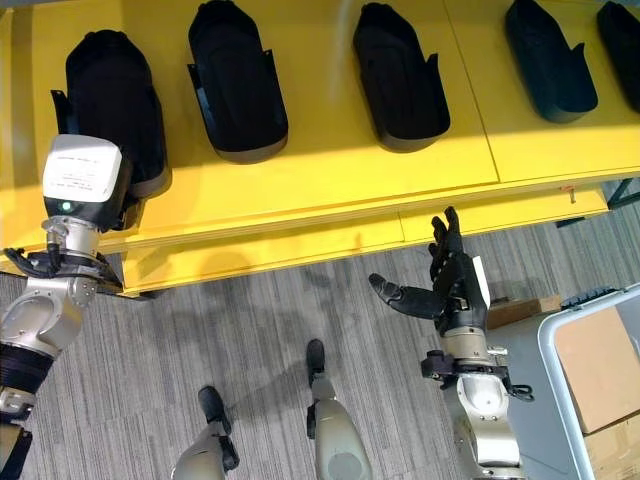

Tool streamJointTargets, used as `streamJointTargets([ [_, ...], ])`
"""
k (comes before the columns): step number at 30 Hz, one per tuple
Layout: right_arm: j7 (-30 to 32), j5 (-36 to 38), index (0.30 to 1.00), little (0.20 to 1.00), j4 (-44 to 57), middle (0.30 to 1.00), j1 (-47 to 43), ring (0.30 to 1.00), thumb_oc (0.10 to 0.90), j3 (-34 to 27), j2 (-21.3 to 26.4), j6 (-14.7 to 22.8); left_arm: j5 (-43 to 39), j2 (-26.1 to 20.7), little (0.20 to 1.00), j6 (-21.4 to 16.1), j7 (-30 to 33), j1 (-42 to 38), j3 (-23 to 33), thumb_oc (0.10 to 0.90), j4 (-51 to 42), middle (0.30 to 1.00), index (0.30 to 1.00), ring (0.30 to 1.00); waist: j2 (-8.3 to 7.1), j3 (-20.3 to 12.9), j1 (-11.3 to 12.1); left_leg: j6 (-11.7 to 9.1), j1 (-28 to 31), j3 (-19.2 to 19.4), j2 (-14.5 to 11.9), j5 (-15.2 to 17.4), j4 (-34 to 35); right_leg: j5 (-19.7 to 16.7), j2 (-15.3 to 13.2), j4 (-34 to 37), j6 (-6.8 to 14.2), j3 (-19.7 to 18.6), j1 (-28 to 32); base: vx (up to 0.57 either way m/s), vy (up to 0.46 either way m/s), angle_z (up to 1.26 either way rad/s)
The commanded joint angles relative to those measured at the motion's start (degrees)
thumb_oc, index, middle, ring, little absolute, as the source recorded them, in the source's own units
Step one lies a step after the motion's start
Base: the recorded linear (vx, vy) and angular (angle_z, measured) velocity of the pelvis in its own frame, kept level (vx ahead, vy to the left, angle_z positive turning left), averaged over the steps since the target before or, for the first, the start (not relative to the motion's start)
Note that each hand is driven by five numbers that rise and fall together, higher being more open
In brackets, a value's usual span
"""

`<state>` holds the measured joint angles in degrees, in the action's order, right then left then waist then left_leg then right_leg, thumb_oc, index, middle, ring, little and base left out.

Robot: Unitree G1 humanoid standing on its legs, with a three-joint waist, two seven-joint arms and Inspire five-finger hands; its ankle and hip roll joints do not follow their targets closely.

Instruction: Move parts from the plastic box to the shelf.

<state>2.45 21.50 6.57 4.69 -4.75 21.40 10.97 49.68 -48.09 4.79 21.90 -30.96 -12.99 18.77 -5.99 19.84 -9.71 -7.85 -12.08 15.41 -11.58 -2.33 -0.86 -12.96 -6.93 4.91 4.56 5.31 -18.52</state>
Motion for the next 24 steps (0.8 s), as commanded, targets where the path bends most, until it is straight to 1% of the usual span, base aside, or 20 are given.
streamJointTargets([
  [1, 0.0, 2.1, 1.000, 1.000, 8.5, 1.000, -1.6, 1.000, 0.900, -4.5, 2.8, 4.7, -2.5, -3.0, 0.300, 4.6, -1.9, -0.6, 4.1, 0.400, 7.8, 0.300, 0.300, 0.300, -1.67, -1.6, -0.9, 1.7, -4.7, -2.1, -2.5, 2.6, -6.0, 11.4, -4.7, -5.0, 4.1, 1.6, 5.5, 0.00, -0.004, -0.04],
  [3, -0.2, 2.4, 1.000, 1.000, 8.8, 1.000, -1.8, 1.000, 0.900, -4.0, 3.3, 4.7, -3.7, -4.0, 0.300, 5.2, -1.6, -1.3, 4.1, 0.400, 10.7, 0.300, 0.300, 0.300, -1.83, -1.6, -0.7, 1.6, -4.9, -2.2, -2.6, 2.6, -6.1, 11.3, -4.6, -5.0, 4.1, 1.7, 5.5, 0.01, -0.007, -0.04],
  [5, -0.3, 2.4, 1.000, 1.000, 9.2, 1.000, -1.8, 1.000, 0.900, -4.0, 3.5, 4.8, -4.2, -4.4, 0.300, 5.3, -1.6, -1.7, 4.2, 0.400, 11.1, 0.300, 0.300, 0.300, -1.87, -1.5, -0.6, 1.6, -5.0, -2.3, -2.6, 2.6, -6.1, 11.3, -4.6, -5.0, 4.1, 1.8, 5.5, 0.00, 0.000, 0.00],
  [24, -1.2, 2.6, 1.000, 1.000, 10.2, 1.000, -1.6, 1.000, 0.900, -4.7, 4.7, 4.4, -4.4, -8.5, 0.300, 5.2, -2.6, 0.9, 6.3, 0.400, 11.4, 0.300, 0.300, 0.300, -2.03, -2.0, 0.4, 1.8, -5.8, -3.0, -2.5, 3.0, -6.8, 11.3, -4.8, -4.8, 4.1, 2.2, 5.9, 0.00, 0.000, 0.00],
])
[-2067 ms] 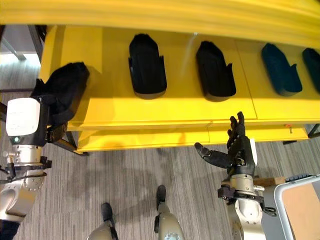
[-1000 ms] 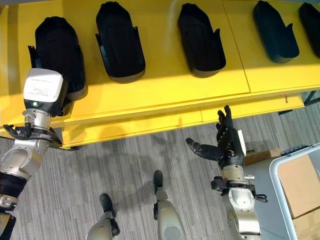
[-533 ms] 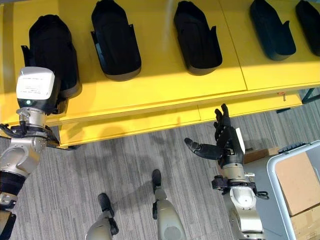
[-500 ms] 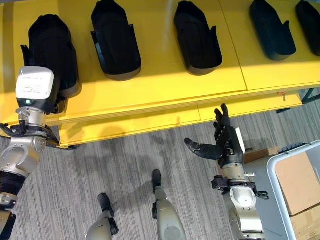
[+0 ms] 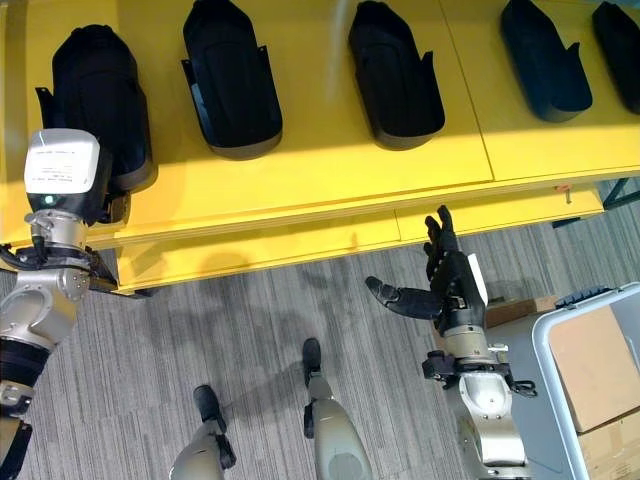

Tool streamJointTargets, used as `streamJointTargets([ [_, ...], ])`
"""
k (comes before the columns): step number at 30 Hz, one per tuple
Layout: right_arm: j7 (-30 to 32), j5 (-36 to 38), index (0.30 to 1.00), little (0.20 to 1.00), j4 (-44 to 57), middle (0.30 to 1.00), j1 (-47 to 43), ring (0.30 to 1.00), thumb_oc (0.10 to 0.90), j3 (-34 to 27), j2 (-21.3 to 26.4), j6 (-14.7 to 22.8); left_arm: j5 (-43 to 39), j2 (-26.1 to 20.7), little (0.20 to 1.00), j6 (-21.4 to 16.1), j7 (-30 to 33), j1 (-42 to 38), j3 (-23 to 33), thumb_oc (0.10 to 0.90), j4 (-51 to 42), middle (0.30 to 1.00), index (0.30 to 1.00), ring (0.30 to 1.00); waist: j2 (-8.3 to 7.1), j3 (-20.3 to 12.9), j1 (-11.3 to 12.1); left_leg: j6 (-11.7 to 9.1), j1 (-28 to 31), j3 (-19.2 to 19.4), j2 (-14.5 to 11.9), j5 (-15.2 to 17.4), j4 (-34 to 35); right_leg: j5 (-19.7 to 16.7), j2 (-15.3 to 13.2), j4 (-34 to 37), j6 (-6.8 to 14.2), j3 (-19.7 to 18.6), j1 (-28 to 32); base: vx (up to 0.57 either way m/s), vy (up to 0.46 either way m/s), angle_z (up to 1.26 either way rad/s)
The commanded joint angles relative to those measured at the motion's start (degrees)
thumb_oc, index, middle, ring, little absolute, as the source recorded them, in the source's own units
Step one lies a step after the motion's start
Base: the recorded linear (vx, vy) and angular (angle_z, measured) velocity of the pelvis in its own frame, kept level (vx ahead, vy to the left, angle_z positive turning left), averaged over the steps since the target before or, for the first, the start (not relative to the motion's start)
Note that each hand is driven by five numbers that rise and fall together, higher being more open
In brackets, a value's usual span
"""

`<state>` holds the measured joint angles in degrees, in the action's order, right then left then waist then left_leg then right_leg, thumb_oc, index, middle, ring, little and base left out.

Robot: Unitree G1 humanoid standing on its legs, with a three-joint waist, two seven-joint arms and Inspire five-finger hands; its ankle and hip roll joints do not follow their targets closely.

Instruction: Move parts from the plastic box to the shelf.

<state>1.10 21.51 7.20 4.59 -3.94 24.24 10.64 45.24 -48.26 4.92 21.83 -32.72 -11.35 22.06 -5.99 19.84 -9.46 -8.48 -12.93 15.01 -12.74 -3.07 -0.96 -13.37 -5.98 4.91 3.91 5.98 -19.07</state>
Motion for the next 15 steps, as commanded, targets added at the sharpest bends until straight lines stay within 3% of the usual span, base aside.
streamJointTargets([
  [1, 0.2, 2.6, 1.000, 1.000, 9.6, 1.000, -1.5, 1.000, 0.900, -5.5, 1.9, 4.7, 0.2, -8.6, 0.300, 5.1, -2.6, 2.7, 4.7, 0.400, 8.1, 0.300, 0.300, 0.300, -2.03, -2.0, 0.2, 2.4, -5.0, -2.6, -1.3, 3.8, -6.7, 11.6, -5.7, -4.8, 4.8, 1.5, 6.5, 0.00, 0.000, 0.00],
  [15, -0.7, 2.6, 1.000, 1.000, 10.3, 1.000, -1.5, 1.000, 0.900, -6.2, 2.8, 4.6, -0.8, -10.9, 0.300, 5.1, -3.4, 3.5, 5.7, 0.400, 10.4, 0.300, 0.300, 0.300, -1.94, -2.0, 0.7, 2.4, -6.2, -3.3, -1.1, 4.3, -8.2, 11.4, -5.9, -4.8, 4.7, 1.7, 6.5, 0.00, 0.003, 0.02],
])
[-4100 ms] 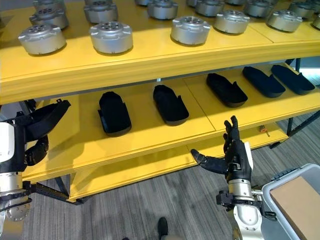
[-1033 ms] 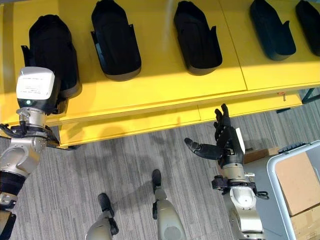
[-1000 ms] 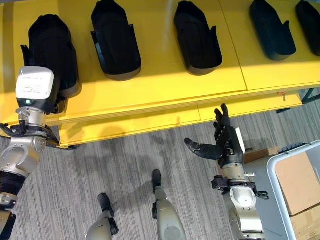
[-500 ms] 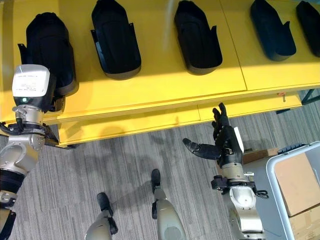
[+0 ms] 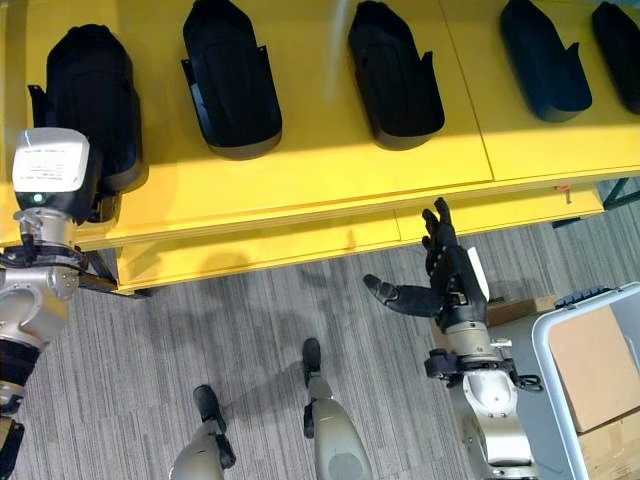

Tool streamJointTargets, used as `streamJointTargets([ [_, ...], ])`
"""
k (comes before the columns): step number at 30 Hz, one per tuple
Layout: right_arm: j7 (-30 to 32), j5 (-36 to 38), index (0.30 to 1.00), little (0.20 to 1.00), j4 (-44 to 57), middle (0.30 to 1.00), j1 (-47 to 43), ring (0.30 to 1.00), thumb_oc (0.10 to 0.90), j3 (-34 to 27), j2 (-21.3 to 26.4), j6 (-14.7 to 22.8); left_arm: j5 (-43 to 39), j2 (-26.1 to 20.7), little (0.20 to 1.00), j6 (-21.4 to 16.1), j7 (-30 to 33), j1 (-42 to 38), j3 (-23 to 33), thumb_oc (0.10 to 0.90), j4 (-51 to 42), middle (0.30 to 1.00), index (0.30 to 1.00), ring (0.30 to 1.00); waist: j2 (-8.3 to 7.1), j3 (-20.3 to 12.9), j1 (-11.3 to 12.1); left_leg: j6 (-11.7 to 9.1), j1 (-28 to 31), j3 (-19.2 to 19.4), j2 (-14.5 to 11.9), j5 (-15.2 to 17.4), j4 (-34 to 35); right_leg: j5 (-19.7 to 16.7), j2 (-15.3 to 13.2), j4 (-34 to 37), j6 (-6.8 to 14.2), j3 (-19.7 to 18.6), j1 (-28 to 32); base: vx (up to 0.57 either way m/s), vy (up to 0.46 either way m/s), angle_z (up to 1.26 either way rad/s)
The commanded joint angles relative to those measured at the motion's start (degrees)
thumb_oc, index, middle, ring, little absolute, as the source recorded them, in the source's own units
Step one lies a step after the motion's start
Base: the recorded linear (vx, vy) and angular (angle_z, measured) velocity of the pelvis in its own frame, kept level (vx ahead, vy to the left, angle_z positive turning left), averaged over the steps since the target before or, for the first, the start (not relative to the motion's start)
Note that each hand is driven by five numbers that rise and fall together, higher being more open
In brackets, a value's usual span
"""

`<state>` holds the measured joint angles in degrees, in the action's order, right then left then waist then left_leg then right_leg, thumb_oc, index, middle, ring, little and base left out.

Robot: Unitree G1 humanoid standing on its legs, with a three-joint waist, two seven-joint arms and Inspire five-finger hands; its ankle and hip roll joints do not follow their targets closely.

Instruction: Move parts from the plastic box to the shelf.

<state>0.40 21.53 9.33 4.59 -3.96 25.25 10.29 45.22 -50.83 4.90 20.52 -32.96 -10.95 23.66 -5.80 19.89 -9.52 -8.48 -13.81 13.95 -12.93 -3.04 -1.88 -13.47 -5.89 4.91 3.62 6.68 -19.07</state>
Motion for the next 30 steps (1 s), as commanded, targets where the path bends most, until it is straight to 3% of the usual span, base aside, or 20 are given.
streamJointTargets([
  [1, 0.1, 2.5, 1.000, 1.000, 8.2, 1.000, -1.5, 1.000, 0.900, -6.3, 1.9, 4.9, -0.9, -8.6, 0.300, 5.0, -2.2, 4.0, 5.5, 0.400, 8.6, 0.300, 0.300, 0.300, -2.13, -2.1, 0.8, 2.4, -5.4, -2.3, -1.0, 4.2, -7.3, 11.5, -6.0, -4.7, 5.0, 1.0, 6.5, 0.00, 0.010, 0.06],
  [14, -0.7, 2.4, 1.000, 1.000, 8.7, 1.000, -1.7, 1.000, 0.900, -6.2, 2.5, 4.5, -5.1, -8.7, 0.300, 5.6, -1.5, 4.1, 8.1, 0.400, 11.0, 0.300, 0.300, 0.300, -2.05, -2.6, 1.3, 2.4, -6.1, -2.8, -0.8, 4.4, -8.1, 11.6, -6.0, -5.0, 4.9, 1.3, 6.6, 0.00, 0.000, 0.00],
  [25, -1.2, 1.8, 1.000, 1.000, 9.1, 1.000, -1.2, 1.000, 0.900, -7.4, 2.8, 3.8, -5.4, -9.1, 0.300, 6.1, -2.2, 5.5, 10.8, 0.400, 7.9, 0.300, 0.300, 0.300, -2.00, -2.7, 1.7, 2.4, -6.2, -3.2, -0.8, 4.6, -8.4, 11.7, -5.9, -5.1, 4.8, 1.3, 6.6, 0.00, -0.001, 0.02],
  [30, -1.6, 1.6, 1.000, 1.000, 9.2, 1.000, -0.9, 1.000, 0.900, -8.3, 2.7, 3.0, -5.5, -8.8, 0.300, 6.8, -3.0, 8.4, 14.8, 0.400, 5.5, 0.300, 0.300, 0.300, -1.86, -2.9, 2.0, 2.4, -6.4, -3.4, -0.7, 4.6, -8.5, 11.9, -5.9, -5.0, 4.6, 1.5, 6.7, 0.00, 0.000, 0.00],
])
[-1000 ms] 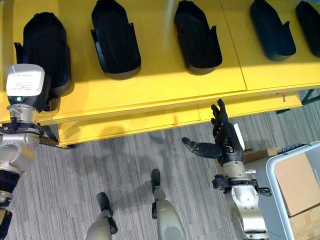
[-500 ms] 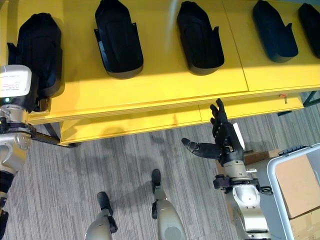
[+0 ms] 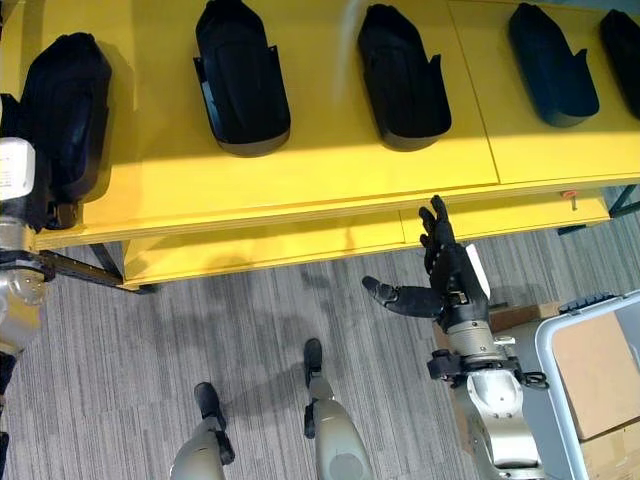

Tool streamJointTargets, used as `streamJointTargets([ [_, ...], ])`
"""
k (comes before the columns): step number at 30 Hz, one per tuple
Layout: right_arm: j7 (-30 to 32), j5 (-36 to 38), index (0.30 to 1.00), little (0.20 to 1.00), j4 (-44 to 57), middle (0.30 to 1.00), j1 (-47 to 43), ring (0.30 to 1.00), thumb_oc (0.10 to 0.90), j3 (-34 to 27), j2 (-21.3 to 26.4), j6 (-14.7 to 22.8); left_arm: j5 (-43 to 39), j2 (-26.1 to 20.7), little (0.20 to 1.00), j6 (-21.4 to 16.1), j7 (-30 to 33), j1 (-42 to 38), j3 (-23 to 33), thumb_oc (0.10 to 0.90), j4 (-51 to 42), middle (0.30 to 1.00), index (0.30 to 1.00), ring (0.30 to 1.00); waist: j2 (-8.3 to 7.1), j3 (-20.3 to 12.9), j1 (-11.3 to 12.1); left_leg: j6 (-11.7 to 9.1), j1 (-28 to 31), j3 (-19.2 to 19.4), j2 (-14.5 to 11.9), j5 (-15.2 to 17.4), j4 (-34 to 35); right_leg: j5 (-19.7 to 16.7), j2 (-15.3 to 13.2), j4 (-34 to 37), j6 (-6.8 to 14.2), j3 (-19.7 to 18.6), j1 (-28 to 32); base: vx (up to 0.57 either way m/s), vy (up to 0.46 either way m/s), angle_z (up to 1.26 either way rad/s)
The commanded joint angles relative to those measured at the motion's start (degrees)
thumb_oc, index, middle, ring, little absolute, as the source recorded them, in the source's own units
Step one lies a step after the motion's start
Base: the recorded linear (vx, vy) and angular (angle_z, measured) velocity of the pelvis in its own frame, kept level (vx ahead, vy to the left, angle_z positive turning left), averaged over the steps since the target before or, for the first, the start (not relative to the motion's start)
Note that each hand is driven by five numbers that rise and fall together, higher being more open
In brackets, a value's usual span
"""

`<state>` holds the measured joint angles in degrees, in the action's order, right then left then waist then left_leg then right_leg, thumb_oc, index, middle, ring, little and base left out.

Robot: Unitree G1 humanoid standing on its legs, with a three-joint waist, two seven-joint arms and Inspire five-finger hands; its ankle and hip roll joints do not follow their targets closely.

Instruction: Move parts from the plastic box to the shelf.

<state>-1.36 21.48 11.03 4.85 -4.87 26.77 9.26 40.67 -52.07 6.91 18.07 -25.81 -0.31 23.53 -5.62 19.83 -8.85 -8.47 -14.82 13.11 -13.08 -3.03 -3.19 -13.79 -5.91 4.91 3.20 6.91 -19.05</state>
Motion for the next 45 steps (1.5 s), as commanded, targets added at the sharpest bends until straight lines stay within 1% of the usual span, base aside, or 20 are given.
streamJointTargets([
  [1, 0.2, 1.6, 1.000, 1.000, 7.6, 1.000, -1.2, 1.000, 0.900, -7.4, 1.1, 4.0, -1.1, -7.4, 0.300, 4.8, -0.5, 1.4, 4.3, 0.400, 5.5, 0.300, 0.300, 0.300, -2.01, -2.8, 1.3, 2.4, -5.5, -2.7, -0.6, 4.6, -7.2, 12.2, -5.9, -5.1, 5.0, 1.3, 6.7, 0.00, 0.000, 0.00],
  [8, 0.0, 1.4, 1.000, 1.000, 8.0, 1.000, -1.1, 1.000, 0.900, -7.3, 0.9, 3.8, -3.2, -7.1, 0.300, 4.9, 0.2, 1.2, 5.2, 0.400, 7.1, 0.300, 0.300, 0.300, -2.15, -2.6, 1.4, 2.5, -5.6, -2.8, -0.5, 4.6, -7.4, 12.1, -5.8, -5.3, 5.0, 1.1, 6.5, 0.00, 0.000, 0.00],
  [12, -0.1, 1.1, 1.000, 1.000, 8.2, 1.000, -0.8, 1.000, 0.900, -8.0, 1.2, 3.9, -3.2, -6.9, 0.300, 4.6, 1.3, 3.7, 8.2, 0.400, 3.3, 0.300, 0.300, 0.300, -1.92, -2.8, 1.8, 2.5, -5.5, -3.0, -0.6, 4.6, -7.4, 12.4, -5.8, -5.6, 4.8, 1.3, 6.6, 0.00, 0.000, 0.00],
  [18, 0.0, 1.1, 1.000, 1.000, 7.8, 1.000, -1.1, 1.000, 0.900, -8.2, 1.6, 4.0, -1.9, -8.0, 0.300, 3.1, 4.4, 4.0, 10.1, 0.400, -2.6, 0.300, 0.300, 0.300, -1.55, -3.4, 2.0, 2.5, -5.4, -3.2, -0.4, 4.9, -7.5, 12.7, -5.8, -5.8, 4.8, 1.3, 6.7, 0.01, 0.007, 0.04],
  [20, 0.0, 1.0, 1.000, 1.000, 7.5, 1.000, -1.1, 1.000, 0.900, -8.1, 1.8, 4.1, -1.2, -8.7, 0.300, 2.9, 5.3, 3.0, 10.2, 0.400, -3.6, 0.300, 0.300, 0.300, -1.52, -3.8, 1.8, 2.4, -5.5, -3.2, -0.4, 4.7, -7.5, 12.6, -5.8, -5.7, 4.9, 1.2, 6.6, -0.04, 0.001, 0.01],
  [21, 0.2, 0.8, 1.000, 1.000, 7.6, 1.000, -1.1, 1.000, 0.900, -8.1, 1.9, 4.2, -0.7, -9.1, 0.300, 2.8, 5.5, 2.5, 10.1, 0.400, -4.7, 0.300, 0.300, 0.300, -1.63, -3.5, 1.8, 2.9, -6.1, -2.6, -0.3, 3.7, -7.7, 11.9, -6.0, -5.8, 4.6, 1.7, 6.2, 0.00, 0.000, 0.00],
  [22, 0.1, 0.6, 1.000, 1.000, 7.5, 1.000, -1.2, 1.000, 0.900, -8.1, 2.1, 4.2, -0.4, -9.3, 0.300, 2.7, 5.5, 2.0, 9.8, 0.400, -4.9, 0.300, 0.300, 0.300, -1.45, -4.0, 1.7, 2.4, -5.5, -3.2, -0.4, 4.8, -7.5, 12.7, -5.8, -5.7, 4.9, 1.2, 6.6, 0.01, 0.007, 0.04],
  [25, 0.3, 0.6, 1.000, 1.000, 7.5, 1.000, -1.2, 1.000, 0.900, -8.2, 2.2, 4.1, 0.8, -9.9, 0.300, 2.7, 5.1, 0.7, 8.2, 0.400, -4.6, 0.300, 0.300, 0.300, -1.32, -4.2, 1.6, 2.4, -5.5, -3.2, -0.4, 4.8, -7.6, 12.8, -5.8, -5.8, 4.9, 1.1, 6.6, 0.01, 0.009, 0.03],
  [26, 0.3, 0.6, 1.000, 1.000, 7.6, 1.000, -1.3, 1.000, 0.900, -8.1, 2.4, 4.1, 1.2, -10.2, 0.300, 2.7, 5.1, 0.4, 7.8, 0.400, -4.4, 0.300, 0.300, 0.300, -1.40, -3.9, 1.4, 2.9, -6.0, -2.5, -0.4, 3.7, -7.8, 11.9, -6.0, -5.9, 4.6, 1.5, 6.1, -0.08, 0.007, 0.01],
  [27, 0.4, 0.5, 1.000, 1.000, 7.8, 1.000, -1.2, 1.000, 0.900, -8.2, 2.5, 4.2, 1.6, -10.5, 0.300, 2.5, 4.7, -0.5, 6.6, 0.400, -3.9, 0.300, 0.300, 0.300, -1.40, -3.9, 1.3, 2.8, -6.0, -2.5, -0.4, 3.7, -7.8, 11.9, -6.1, -5.9, 4.6, 1.4, 6.1, 0.00, 0.000, 0.00],
  [28, 0.4, 0.6, 1.000, 1.000, 7.8, 1.000, -1.2, 1.000, 0.900, -8.1, 2.4, 4.2, 1.8, -10.5, 0.300, 2.4, 4.6, -1.0, 5.8, 0.400, -3.6, 0.300, 0.300, 0.300, -1.25, -4.3, 1.2, 2.4, -5.5, -3.1, -0.5, 4.8, -7.6, 12.6, -5.9, -5.7, 4.9, 0.9, 6.5, 0.09, 0.009, -0.01],
  [30, 0.6, 0.7, 1.000, 1.000, 7.8, 1.000, -1.4, 1.000, 0.900, -8.0, 2.5, 4.4, 1.9, -10.7, 0.300, 2.3, 4.3, -2.3, 3.9, 0.400, -2.0, 0.300, 0.300, 0.300, -1.23, -4.2, 1.1, 2.4, -5.5, -3.0, -0.5, 4.7, -7.7, 12.6, -5.9, -5.8, 5.0, 0.8, 6.3, 0.04, 0.001, -0.01],
  [36, 0.9, 1.3, 1.000, 1.000, 8.5, 1.000, -0.5, 1.000, 0.900, -7.1, 3.0, 5.2, 0.1, -12.2, 0.300, 2.4, 2.6, -10.6, -4.8, 0.400, 7.4, 0.300, 0.300, 0.300, -1.00, -4.2, 0.0, 2.4, -5.9, -2.6, -0.7, 4.6, -8.1, 12.5, -5.9, -6.1, 5.2, 0.5, 5.8, 0.00, 0.000, 0.00],
  [39, 0.7, 1.7, 1.000, 1.000, 8.7, 1.000, -0.3, 1.000, 0.900, -6.8, 3.2, 5.4, -0.8, -12.4, 0.300, 2.3, 2.2, -14.2, -8.4, 0.400, 10.5, 0.300, 0.300, 0.300, -1.07, -4.3, -0.2, 2.3, -6.1, -2.5, -0.8, 4.5, -8.2, 12.4, -6.0, -6.1, 5.3, 0.4, 5.6, 0.00, 0.000, 0.00],
  [45, 0.9, 2.1, 1.000, 1.000, 8.9, 1.000, -0.4, 1.000, 0.900, -6.6, 3.9, 6.0, -2.4, -12.8, 0.300, 2.1, 1.5, -18.5, -13.0, 0.400, 15.2, 0.300, 0.300, 0.300, -0.96, -4.3, -0.5, 2.3, -6.5, -2.6, -0.7, 4.2, -7.9, 12.4, -6.0, -6.2, 5.5, 0.4, 5.2, 0.00, 0.000, 0.00],
])
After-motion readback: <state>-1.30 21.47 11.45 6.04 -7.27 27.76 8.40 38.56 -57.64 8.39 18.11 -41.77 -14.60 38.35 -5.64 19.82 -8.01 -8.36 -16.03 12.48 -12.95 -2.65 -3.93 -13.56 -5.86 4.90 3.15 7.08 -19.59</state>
